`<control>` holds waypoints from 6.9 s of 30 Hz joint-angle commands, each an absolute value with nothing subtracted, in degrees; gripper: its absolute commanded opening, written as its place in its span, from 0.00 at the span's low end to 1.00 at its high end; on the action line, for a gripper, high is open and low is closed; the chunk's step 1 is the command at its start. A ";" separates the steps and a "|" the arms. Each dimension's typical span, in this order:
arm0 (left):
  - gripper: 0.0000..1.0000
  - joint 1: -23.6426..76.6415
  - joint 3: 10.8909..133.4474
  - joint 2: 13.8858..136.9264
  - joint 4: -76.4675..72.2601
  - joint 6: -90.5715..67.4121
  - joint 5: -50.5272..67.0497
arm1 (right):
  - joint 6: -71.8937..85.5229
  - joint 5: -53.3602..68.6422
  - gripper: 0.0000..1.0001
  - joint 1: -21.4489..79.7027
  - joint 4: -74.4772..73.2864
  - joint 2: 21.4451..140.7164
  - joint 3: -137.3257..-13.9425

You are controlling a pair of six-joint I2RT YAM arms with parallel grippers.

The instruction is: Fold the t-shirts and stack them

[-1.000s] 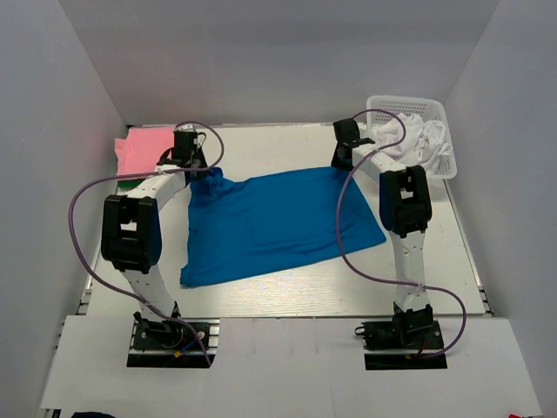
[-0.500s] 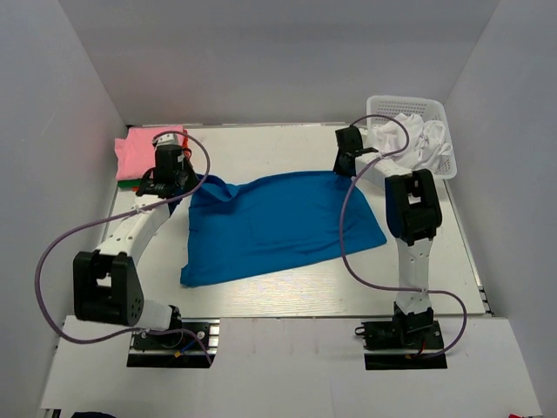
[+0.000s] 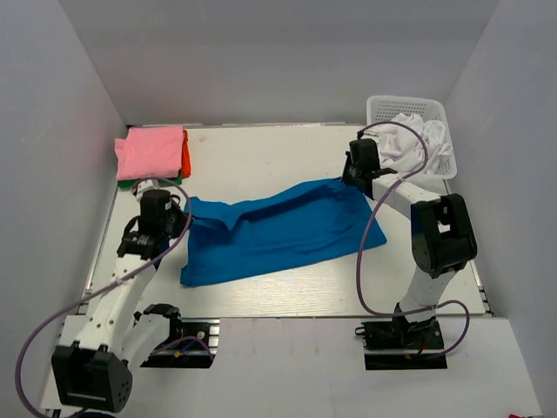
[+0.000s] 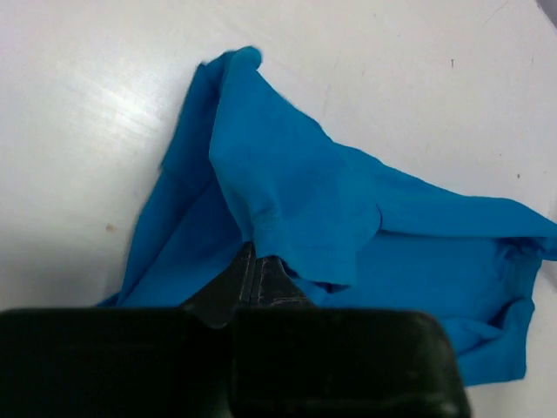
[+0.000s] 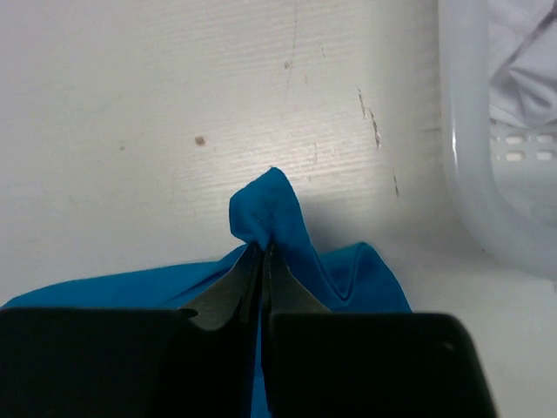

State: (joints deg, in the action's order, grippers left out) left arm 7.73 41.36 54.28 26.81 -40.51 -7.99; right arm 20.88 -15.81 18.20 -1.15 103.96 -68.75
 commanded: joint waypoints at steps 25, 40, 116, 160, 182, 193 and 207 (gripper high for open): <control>1.00 8.44 42.27 44.98 50.03 -48.26 -2.53 | 25.94 -16.88 0.90 18.72 -7.47 76.29 -49.39; 0.67 8.44 56.51 82.44 35.88 -32.26 -13.71 | 21.62 -4.49 0.90 20.65 -0.79 91.37 -56.51; 1.00 5.98 40.59 88.55 16.15 -42.72 12.59 | 27.68 -8.96 0.90 16.96 -9.67 101.70 -59.52; 1.00 14.05 125.56 125.56 17.62 -31.42 32.08 | 23.89 -14.32 0.90 64.08 -10.36 63.02 -36.92; 1.00 40.68 36.22 67.31 30.31 -40.52 17.84 | 25.66 12.47 0.90 47.02 -18.19 66.18 -31.29; 0.81 46.49 38.85 80.32 37.01 -40.43 9.50 | 27.69 15.12 0.88 44.47 -13.89 69.69 -28.57; 0.00 48.60 37.09 84.99 27.60 -39.81 10.46 | 28.56 15.03 0.26 44.21 -11.43 72.51 -27.77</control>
State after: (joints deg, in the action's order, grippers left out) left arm 48.23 38.83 83.37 31.20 -41.08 14.85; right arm 28.27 15.38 44.21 -12.01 71.64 -28.23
